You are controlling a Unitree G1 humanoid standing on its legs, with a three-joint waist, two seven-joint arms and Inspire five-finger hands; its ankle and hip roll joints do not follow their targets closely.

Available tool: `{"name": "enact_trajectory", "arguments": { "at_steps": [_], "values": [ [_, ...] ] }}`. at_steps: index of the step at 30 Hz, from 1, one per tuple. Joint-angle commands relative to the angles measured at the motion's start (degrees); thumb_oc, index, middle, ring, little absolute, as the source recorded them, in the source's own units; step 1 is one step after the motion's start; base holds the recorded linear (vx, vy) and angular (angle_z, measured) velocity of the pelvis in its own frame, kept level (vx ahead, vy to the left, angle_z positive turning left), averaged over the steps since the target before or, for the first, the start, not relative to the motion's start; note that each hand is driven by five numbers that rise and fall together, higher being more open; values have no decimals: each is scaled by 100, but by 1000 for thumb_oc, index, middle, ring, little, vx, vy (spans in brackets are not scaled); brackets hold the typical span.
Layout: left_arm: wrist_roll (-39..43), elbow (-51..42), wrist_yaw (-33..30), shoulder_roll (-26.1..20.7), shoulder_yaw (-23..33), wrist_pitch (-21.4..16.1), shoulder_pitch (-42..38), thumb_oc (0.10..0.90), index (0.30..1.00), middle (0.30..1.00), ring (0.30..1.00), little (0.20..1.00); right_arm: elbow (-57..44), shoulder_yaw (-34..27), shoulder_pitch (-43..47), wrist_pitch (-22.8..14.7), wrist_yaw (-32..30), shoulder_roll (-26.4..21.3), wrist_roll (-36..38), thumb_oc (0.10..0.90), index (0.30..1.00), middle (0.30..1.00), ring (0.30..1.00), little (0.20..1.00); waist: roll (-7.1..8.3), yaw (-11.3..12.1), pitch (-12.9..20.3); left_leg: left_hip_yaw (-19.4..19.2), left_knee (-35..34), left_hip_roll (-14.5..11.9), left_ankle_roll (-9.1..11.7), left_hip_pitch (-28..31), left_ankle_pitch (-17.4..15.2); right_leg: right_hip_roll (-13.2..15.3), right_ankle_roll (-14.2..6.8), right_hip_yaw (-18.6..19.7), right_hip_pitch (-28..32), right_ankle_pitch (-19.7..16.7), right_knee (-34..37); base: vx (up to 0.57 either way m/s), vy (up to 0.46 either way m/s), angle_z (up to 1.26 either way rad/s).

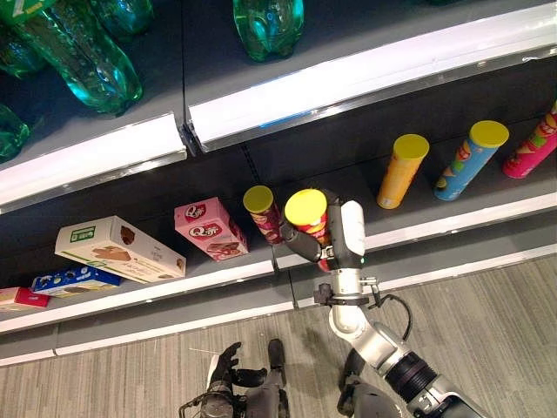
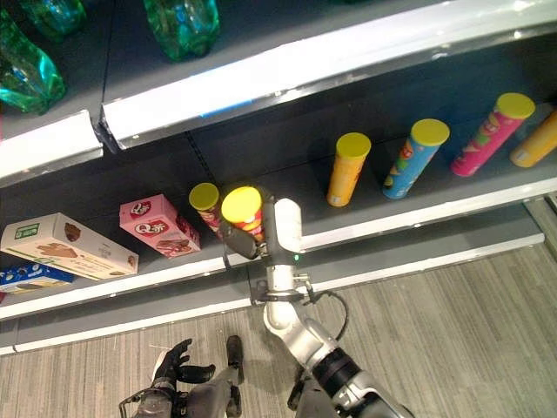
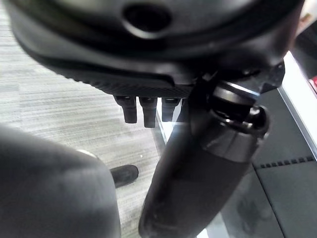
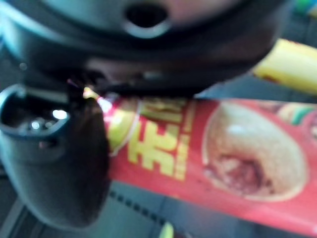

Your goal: Put the goods on the table back onto the shelves and tidy them up.

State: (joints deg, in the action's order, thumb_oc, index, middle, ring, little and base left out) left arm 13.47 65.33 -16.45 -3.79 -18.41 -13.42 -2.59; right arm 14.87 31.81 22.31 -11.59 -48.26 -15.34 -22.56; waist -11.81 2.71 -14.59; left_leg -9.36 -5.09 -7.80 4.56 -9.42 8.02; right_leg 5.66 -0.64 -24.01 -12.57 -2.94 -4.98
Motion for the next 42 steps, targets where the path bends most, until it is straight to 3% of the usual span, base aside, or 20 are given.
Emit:
{"name": "enact_trajectory", "arguments": {
  "at_steps": [1,9,15,22,27,35,42],
  "values": [
    [-337,577,65,-53,-556,140,717,800,900,900,900,900,-666,22,1122,-330,-345,413,-586,400,300,300,300,300,265,53,112,-124,16,160,20,63,-294,477,-540,405,20,-313,585,-29,47,-24],
    [-610,500,114,-116,-811,96,688,800,900,900,900,900,22,-23,1684,-281,-551,379,-736,400,300,300,300,300,47,200,111,-143,9,194,1,-131,-244,574,-579,472,-197,-361,567,-19,18,-10],
    [-726,480,146,-174,-928,72,608,800,900,900,900,900,406,-634,2044,-143,-1107,36,-1004,400,300,300,300,300,-139,364,55,73,9,249,-2,-470,-136,655,-598,330,-427,-342,485,-17,-27,16],
    [-908,442,162,-216,-1051,31,467,800,900,900,900,900,623,-943,2090,-36,-1412,-117,-1090,400,300,300,300,300,-213,415,-36,178,9,294,3,-616,-106,667,-586,254,-566,-273,346,7,-31,12],
    [-934,442,167,-243,-1086,35,418,800,900,900,900,900,688,-1063,2072,-136,-1571,-101,-955,400,300,300,300,300,-281,449,-68,271,9,308,33,-629,-219,669,-651,319,-610,-119,258,36,-9,1],
    [-1080,293,12,-280,-1284,-60,232,800,900,900,900,900,744,-1207,2277,-391,-1674,-53,-651,400,300,300,300,300,-575,556,-298,354,9,422,-15,-899,-190,816,-686,293,-1102,-6,-132,-14,8,3],
    [-1185,152,-159,-322,-1396,-142,117,800,900,900,900,900,684,-1320,2402,-455,-1786,-91,-630,400,300,300,300,300,-667,623,-388,424,9,496,-47,-1076,-171,892,-709,285,-1364,55,-340,-10,0,11]
  ]
}}
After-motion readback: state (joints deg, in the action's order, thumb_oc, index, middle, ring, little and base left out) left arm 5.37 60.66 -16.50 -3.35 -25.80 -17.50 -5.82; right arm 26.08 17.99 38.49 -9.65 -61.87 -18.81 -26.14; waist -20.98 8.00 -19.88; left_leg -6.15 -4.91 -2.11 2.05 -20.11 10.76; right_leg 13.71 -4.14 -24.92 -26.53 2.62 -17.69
